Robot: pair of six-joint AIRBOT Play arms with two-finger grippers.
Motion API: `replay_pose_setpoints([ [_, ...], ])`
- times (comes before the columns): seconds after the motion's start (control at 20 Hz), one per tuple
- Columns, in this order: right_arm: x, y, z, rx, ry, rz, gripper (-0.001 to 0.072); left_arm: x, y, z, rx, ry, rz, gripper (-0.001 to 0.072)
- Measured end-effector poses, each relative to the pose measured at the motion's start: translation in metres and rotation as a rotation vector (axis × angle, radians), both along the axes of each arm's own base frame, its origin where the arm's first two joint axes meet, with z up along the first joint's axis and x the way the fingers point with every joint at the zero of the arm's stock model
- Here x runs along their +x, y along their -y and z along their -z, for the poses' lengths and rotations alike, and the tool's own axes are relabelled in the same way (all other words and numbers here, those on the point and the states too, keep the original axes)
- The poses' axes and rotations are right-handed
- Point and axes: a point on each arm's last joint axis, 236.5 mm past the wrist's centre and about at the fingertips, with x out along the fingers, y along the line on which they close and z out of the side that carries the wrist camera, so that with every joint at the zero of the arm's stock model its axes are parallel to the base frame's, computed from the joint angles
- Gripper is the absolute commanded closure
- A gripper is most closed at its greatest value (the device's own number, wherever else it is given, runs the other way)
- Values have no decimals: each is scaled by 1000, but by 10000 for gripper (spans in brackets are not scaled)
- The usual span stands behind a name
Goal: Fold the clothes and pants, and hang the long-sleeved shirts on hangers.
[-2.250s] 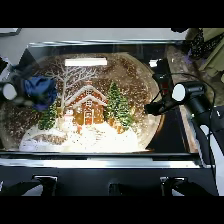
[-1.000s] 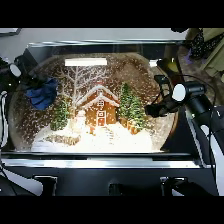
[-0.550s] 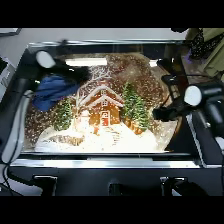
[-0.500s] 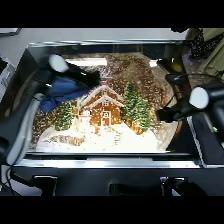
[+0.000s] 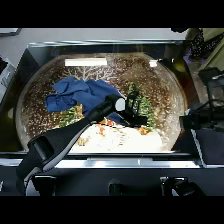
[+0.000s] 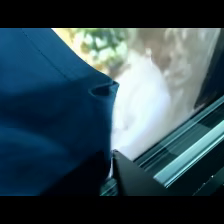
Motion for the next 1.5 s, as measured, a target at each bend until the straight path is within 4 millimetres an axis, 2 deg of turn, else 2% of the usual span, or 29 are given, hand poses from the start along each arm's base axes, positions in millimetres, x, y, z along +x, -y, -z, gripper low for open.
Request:
replay_pose_setpoints([
  [0.05,-1,1,-2,-1,12,1,556,-1,1,0,-4,-8,-2,150],
  [0.1,1,0,-5,3,31,-2,554,3,-2,-3,-11,-11,-8,150],
  [0.2,9,-6,-11,26,75,-17,478,22,-20,-18,-14,8,-22,149],
  [0.3,21,-17,-15,71,119,-30,477,51,-56,-40,9,59,-52,149],
  [0.45,44,-37,-13,136,131,-46,447,100,-136,-85,83,170,-138,149],
  [0.55,64,-43,-12,160,132,-50,403,127,-201,-115,156,241,-218,151],
  [0.7,94,-34,-13,251,154,-26,404,145,-292,-155,254,307,-349,156],
  [0.8,106,-19,-3,344,142,15,386,150,-339,-175,295,337,-425,156],
  [0.85,107,-12,8,394,121,43,367,151,-357,-181,308,344,-456,156],
  [0.9,106,-6,26,451,82,77,235,152,-372,-187,315,349,-484,157],
  [0.95,101,-4,48,501,29,105,158,153,-386,-189,329,349,-510,158],
  [1.1,71,-21,124,669,-187,180,162,157,-412,-189,354,341,-558,158],
  [1.2,53,-40,159,766,-286,214,162,160,-420,-183,367,327,-570,158],
  [1.35,33,-68,198,837,-387,227,162,163,-423,-172,382,303,-569,157],
  [1.5,24,-89,222,846,-438,219,162,164,-423,-165,389,290,-566,157],
])
